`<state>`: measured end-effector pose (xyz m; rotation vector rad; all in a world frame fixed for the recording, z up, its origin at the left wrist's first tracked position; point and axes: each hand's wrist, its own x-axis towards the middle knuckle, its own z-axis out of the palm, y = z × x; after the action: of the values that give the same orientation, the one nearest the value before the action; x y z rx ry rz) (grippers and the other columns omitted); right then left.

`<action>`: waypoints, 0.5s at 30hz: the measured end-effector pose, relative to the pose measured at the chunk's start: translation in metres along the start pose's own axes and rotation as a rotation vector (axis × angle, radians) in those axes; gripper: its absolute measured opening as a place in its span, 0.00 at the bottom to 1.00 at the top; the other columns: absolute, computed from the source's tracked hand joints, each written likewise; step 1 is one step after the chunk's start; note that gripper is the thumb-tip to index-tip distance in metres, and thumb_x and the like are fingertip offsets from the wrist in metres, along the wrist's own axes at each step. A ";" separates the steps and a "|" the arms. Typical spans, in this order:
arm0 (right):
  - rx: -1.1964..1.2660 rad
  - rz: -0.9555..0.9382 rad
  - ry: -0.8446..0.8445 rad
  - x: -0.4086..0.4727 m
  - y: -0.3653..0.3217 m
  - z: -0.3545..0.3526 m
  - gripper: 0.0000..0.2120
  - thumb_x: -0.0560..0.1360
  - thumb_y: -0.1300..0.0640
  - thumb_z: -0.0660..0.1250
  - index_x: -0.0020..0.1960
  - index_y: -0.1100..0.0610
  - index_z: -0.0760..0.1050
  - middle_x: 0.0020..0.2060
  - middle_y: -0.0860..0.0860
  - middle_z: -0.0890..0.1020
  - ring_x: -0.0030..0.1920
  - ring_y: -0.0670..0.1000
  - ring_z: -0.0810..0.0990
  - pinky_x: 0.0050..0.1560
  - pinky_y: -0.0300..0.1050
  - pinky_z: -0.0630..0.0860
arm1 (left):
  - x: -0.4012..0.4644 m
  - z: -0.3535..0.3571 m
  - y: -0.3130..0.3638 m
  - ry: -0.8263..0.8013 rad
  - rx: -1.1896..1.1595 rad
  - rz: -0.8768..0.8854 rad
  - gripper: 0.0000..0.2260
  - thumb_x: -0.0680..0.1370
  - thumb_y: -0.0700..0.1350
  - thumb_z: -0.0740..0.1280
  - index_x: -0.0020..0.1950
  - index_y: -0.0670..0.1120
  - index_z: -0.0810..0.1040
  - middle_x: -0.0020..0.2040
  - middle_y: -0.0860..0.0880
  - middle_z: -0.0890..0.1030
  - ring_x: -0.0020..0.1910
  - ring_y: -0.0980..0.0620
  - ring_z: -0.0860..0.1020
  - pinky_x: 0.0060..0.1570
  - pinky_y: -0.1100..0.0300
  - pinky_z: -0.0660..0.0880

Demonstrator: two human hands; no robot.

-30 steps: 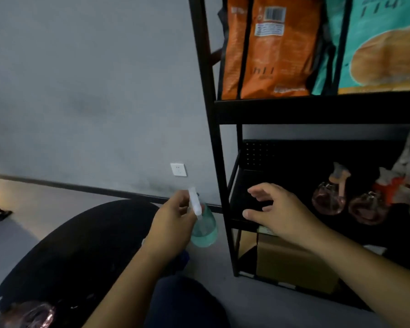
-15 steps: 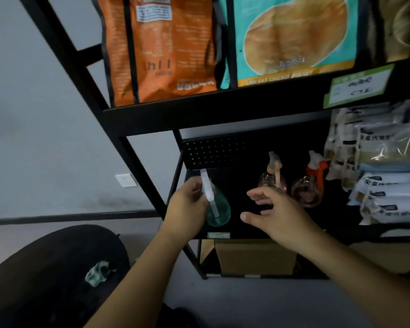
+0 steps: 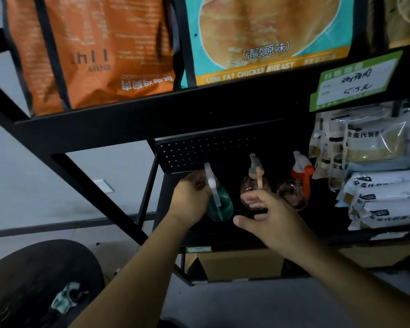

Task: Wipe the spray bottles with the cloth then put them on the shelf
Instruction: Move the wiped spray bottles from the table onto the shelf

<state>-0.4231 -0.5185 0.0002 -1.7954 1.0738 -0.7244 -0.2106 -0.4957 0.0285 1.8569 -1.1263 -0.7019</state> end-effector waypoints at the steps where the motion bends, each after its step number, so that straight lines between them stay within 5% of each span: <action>1: 0.004 0.008 -0.003 0.001 0.001 -0.001 0.24 0.72 0.47 0.79 0.66 0.45 0.77 0.60 0.38 0.79 0.62 0.36 0.76 0.59 0.36 0.77 | 0.005 0.002 0.001 0.010 -0.002 -0.012 0.06 0.83 0.42 0.71 0.53 0.52 0.86 0.46 0.54 0.87 0.41 0.57 0.82 0.37 0.70 0.74; 6: 0.013 0.035 -0.012 0.002 0.005 -0.002 0.23 0.73 0.47 0.78 0.66 0.44 0.77 0.59 0.38 0.78 0.62 0.36 0.76 0.57 0.33 0.76 | 0.022 0.014 0.004 0.005 -0.042 -0.036 0.09 0.81 0.41 0.71 0.48 0.56 0.86 0.48 0.52 0.88 0.51 0.47 0.86 0.54 0.46 0.84; 9: 0.004 0.034 -0.015 0.002 0.004 0.000 0.23 0.73 0.47 0.78 0.65 0.43 0.77 0.59 0.37 0.78 0.62 0.36 0.76 0.57 0.34 0.76 | 0.022 0.012 0.002 -0.012 -0.047 -0.030 0.13 0.81 0.38 0.72 0.48 0.58 0.85 0.50 0.53 0.88 0.54 0.48 0.86 0.59 0.48 0.83; 15: -0.041 -0.003 -0.017 -0.004 -0.007 0.005 0.24 0.73 0.46 0.78 0.66 0.44 0.77 0.60 0.37 0.78 0.62 0.36 0.76 0.60 0.38 0.78 | 0.002 -0.014 -0.009 -0.092 0.145 0.018 0.27 0.78 0.44 0.78 0.77 0.54 0.77 0.71 0.55 0.81 0.71 0.54 0.78 0.74 0.54 0.74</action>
<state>-0.4182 -0.5114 0.0045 -1.8349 1.0818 -0.6918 -0.1948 -0.4904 0.0274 1.9491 -1.2812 -0.7174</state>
